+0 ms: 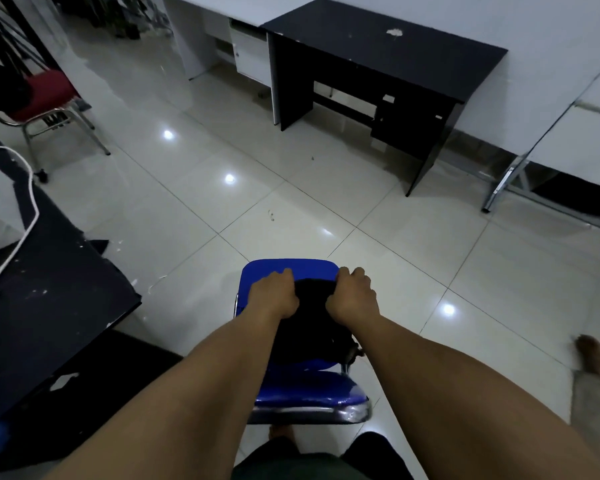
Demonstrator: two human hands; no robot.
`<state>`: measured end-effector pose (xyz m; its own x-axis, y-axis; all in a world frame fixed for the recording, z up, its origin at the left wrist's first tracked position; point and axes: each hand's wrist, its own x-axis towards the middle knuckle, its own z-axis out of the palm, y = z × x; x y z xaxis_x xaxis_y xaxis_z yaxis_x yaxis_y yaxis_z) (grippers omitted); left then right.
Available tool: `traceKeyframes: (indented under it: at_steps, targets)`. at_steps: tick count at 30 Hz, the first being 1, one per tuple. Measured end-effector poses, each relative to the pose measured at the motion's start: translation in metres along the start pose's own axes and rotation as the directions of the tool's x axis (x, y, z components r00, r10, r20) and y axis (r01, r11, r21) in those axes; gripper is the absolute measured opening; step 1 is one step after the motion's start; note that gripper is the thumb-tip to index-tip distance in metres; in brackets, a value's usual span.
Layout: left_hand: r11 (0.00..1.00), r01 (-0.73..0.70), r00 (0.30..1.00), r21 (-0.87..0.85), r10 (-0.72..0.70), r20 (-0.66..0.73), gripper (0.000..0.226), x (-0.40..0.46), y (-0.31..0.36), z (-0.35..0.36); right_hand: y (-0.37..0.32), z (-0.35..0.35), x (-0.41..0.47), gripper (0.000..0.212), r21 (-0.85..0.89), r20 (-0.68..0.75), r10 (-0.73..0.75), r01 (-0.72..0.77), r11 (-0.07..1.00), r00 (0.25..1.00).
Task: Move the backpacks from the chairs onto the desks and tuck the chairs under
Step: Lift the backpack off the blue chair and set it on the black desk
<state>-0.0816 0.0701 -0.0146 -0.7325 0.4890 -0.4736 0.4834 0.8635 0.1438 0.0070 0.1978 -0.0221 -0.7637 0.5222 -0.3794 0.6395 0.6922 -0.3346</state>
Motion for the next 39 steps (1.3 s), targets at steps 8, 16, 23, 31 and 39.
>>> traceKeyframes:
  at_steps: [8,16,23,31,39]
  targets:
    - [0.975,0.029,0.988,-0.219,-0.061,-0.142,0.021,0.028,0.094,-0.04,0.017,-0.029,0.016,0.045,0.216,0.357,-0.155,0.08,0.973,0.921]
    - [0.821,0.199,0.944,-0.535,-0.307,-0.119,0.043,0.065,0.202,-0.052,0.079,-0.082,0.05,0.01,0.285,0.343,-0.28,0.185,0.941,0.897]
    - [0.685,0.207,0.889,-0.699,-0.429,-0.158,0.052,0.093,0.27,-0.066,0.132,-0.123,0.088,0.017,0.221,0.1,-0.176,0.151,0.963,0.979]
    - [0.608,-0.07,0.902,-0.791,-0.3,-0.31,0.031,0.129,0.317,-0.095,0.172,-0.191,0.145,0.018,0.162,-0.178,-0.113,0.142,0.976,0.978]
    - [0.778,-0.194,0.866,-0.598,-0.15,-0.476,0.054,0.222,0.273,-0.113,0.217,-0.255,0.227,0.032,0.225,-0.275,-0.107,0.172,0.959,0.955]
